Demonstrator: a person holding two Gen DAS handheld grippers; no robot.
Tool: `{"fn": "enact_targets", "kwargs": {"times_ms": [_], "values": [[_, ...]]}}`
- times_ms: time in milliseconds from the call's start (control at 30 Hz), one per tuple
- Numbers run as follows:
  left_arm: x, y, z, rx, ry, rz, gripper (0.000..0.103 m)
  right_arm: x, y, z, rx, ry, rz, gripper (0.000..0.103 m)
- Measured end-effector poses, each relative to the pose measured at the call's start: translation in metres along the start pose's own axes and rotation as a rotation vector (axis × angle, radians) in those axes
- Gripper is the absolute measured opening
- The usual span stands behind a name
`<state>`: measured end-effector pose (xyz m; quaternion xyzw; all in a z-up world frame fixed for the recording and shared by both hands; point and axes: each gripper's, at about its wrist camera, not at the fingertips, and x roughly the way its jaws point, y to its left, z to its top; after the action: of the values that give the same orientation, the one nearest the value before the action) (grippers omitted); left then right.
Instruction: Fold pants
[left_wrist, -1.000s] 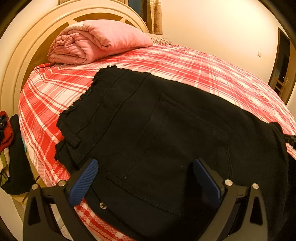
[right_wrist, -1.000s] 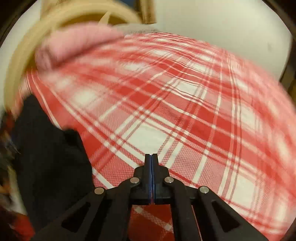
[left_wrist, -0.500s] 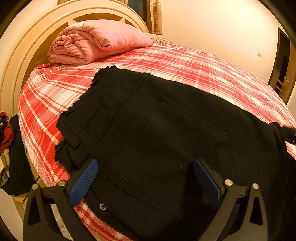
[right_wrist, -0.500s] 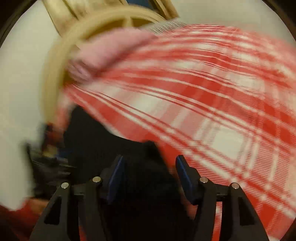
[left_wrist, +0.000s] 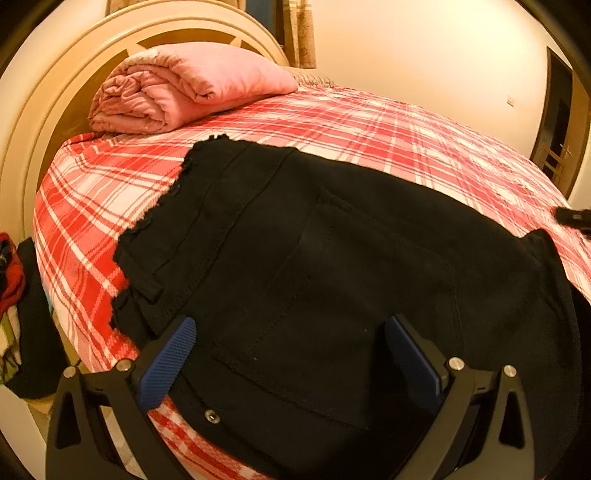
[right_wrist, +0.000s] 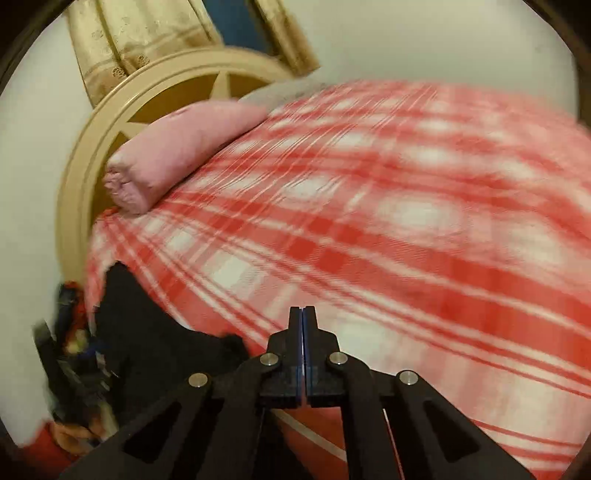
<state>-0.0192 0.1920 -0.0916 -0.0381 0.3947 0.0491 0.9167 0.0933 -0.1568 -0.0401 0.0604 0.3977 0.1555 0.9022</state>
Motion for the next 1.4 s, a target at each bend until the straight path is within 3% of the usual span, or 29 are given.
{"fn": "enact_targets", "kwargs": {"times_ms": [167, 200, 233, 300, 367, 433, 567, 667, 733, 800, 900, 1000, 1167, 1267, 1367, 1400], "values": [[0.002, 0.005, 0.007, 0.013, -0.01, 0.03, 0.103, -0.032, 0.004, -0.068, -0.021, 0.086, 0.011, 0.001], [0.002, 0.005, 0.007, 0.011, -0.006, 0.032, 0.103, -0.03, 0.002, -0.084, -0.038, 0.138, -0.027, 0.001], [0.003, 0.006, 0.007, 0.009, 0.001, 0.03, 0.103, -0.026, -0.005, -0.102, -0.06, 0.196, -0.12, 0.001], [0.003, 0.008, 0.008, 0.011, 0.011, 0.032, 0.103, -0.047, -0.025, -0.117, -0.028, 0.131, -0.114, 0.001], [0.002, 0.008, 0.008, 0.022, 0.021, 0.038, 0.103, -0.065, -0.052, -0.121, 0.04, 0.147, -0.287, 0.001], [0.0, 0.01, 0.007, 0.03, 0.029, 0.051, 0.103, -0.091, -0.077, -0.124, 0.152, 0.109, -0.426, 0.001], [-0.009, 0.012, 0.009, 0.024, 0.004, 0.051, 0.098, -0.132, -0.082, -0.129, 0.232, -0.019, -0.35, 0.003], [-0.021, 0.007, 0.015, 0.036, -0.052, 0.059, 0.098, -0.157, -0.085, -0.138, 0.293, -0.105, -0.341, 0.018], [-0.024, 0.002, 0.019, 0.034, -0.061, 0.04, 0.098, -0.184, -0.099, -0.15, 0.402, -0.177, -0.326, 0.063], [-0.025, -0.003, 0.022, 0.038, -0.063, 0.011, 0.098, -0.216, -0.118, -0.165, 0.504, -0.248, -0.362, 0.072], [-0.03, -0.021, 0.026, 0.066, -0.079, -0.035, 0.098, -0.271, -0.159, -0.193, 0.656, -0.282, -0.504, 0.072], [-0.038, -0.044, 0.028, 0.104, -0.092, -0.103, 0.098, -0.308, -0.207, -0.225, 0.797, -0.21, -0.624, 0.072], [-0.055, -0.092, 0.022, 0.201, -0.113, -0.204, 0.098, -0.308, -0.252, -0.254, 0.847, -0.098, -0.553, 0.072], [-0.064, -0.11, 0.015, 0.233, -0.111, -0.231, 0.098, -0.292, -0.266, -0.256, 0.826, -0.022, -0.576, 0.072], [-0.07, -0.12, 0.01, 0.248, -0.104, -0.246, 0.098, -0.273, -0.272, -0.265, 0.831, 0.036, -0.512, 0.072], [-0.072, -0.122, 0.009, 0.253, -0.104, -0.243, 0.098, -0.268, -0.269, -0.265, 0.796, 0.05, -0.533, 0.073]]}}
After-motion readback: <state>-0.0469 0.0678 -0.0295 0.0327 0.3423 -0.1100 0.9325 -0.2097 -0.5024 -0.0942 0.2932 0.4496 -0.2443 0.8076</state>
